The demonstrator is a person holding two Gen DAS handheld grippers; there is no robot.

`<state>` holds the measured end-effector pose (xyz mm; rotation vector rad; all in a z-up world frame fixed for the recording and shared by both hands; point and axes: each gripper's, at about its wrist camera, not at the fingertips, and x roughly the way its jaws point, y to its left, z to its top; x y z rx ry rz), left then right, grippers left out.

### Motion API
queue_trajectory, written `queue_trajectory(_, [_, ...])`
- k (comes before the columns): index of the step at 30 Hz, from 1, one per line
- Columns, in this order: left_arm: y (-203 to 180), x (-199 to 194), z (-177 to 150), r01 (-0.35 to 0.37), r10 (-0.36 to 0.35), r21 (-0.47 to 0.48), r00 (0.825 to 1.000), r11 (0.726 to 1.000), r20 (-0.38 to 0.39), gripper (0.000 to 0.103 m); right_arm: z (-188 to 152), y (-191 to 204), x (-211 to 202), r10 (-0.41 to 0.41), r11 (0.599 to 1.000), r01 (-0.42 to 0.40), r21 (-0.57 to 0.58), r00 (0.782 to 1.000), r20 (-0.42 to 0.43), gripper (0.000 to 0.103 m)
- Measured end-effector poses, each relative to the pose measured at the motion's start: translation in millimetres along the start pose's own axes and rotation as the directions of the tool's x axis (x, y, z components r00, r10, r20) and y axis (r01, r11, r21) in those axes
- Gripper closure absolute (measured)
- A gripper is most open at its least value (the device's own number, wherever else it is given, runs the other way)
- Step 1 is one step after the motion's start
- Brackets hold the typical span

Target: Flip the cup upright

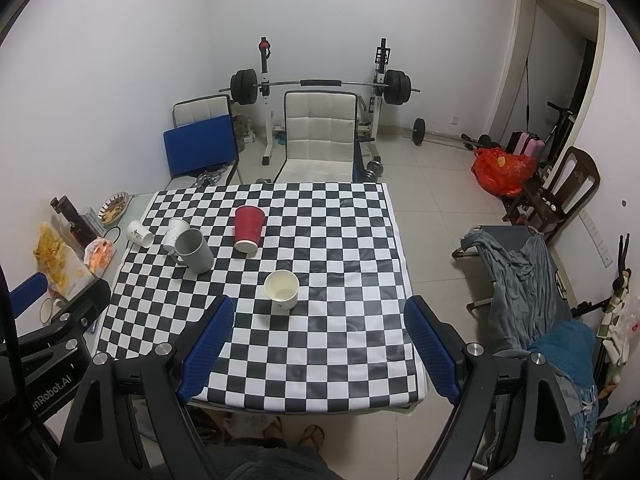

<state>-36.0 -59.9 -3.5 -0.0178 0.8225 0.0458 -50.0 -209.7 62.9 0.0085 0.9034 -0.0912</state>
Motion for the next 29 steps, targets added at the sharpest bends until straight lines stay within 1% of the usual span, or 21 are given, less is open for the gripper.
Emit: queue_trajectory(29, [4.3, -1.2, -0.9, 0.002, -0.002, -0.001, 1.000, 1.000, 0.004, 0.009, -2.1, 0.4, -1.2, 0.004, 1.000, -0.004, 0.004, 1.000, -0.002, 0.014])
